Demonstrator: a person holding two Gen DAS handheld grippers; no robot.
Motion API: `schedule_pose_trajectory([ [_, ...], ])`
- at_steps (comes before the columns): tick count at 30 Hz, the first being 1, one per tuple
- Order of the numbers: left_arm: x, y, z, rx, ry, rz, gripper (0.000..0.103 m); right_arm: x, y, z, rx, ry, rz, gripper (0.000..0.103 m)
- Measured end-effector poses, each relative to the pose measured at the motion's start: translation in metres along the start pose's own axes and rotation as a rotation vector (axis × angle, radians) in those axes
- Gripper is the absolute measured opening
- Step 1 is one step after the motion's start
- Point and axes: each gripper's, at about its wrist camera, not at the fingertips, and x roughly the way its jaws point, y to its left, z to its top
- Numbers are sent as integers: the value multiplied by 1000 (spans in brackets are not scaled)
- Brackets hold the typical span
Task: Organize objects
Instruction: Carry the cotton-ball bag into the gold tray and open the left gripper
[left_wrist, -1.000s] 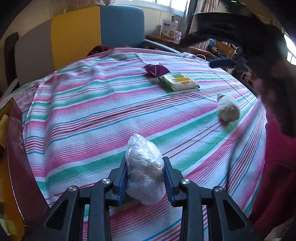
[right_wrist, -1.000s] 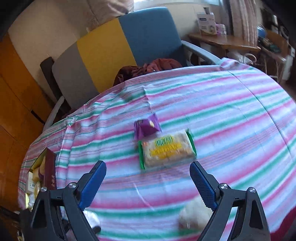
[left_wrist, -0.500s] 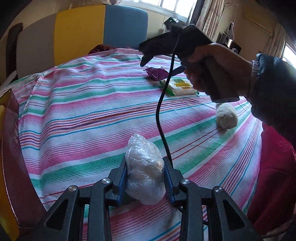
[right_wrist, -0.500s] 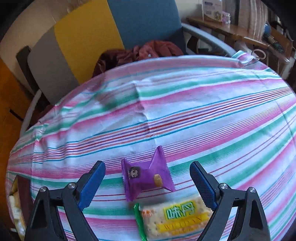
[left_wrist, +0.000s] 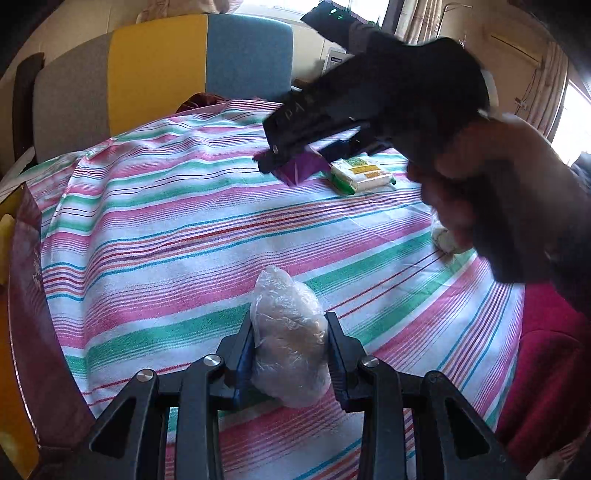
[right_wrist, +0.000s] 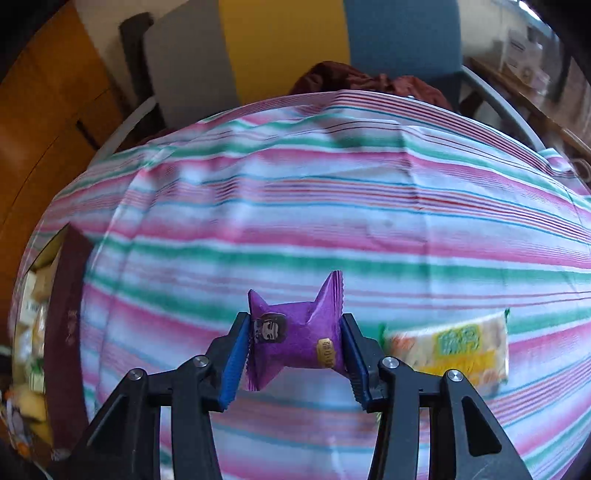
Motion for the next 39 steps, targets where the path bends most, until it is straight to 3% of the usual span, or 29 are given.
schedule_pose_trajectory([
  [7, -8, -1, -5, -11, 13, 29, 34, -5, 17, -54, -64, 54, -23, 49],
  [9, -12, -2, -8, -13, 17, 44, 34, -5, 17, -63, -91, 29, -36, 50],
  [18, -28, -11, -13, 7, 10, 95, 34, -1, 22, -71, -148, -16, -60, 55],
  [30, -29, -18, -15, 24, 8, 111, 34, 2, 26, -71, -180, -34, -74, 56],
  [39, -46, -18, -11, 26, -39, 114, 34, 3, 27, -71, -184, -38, -81, 56],
])
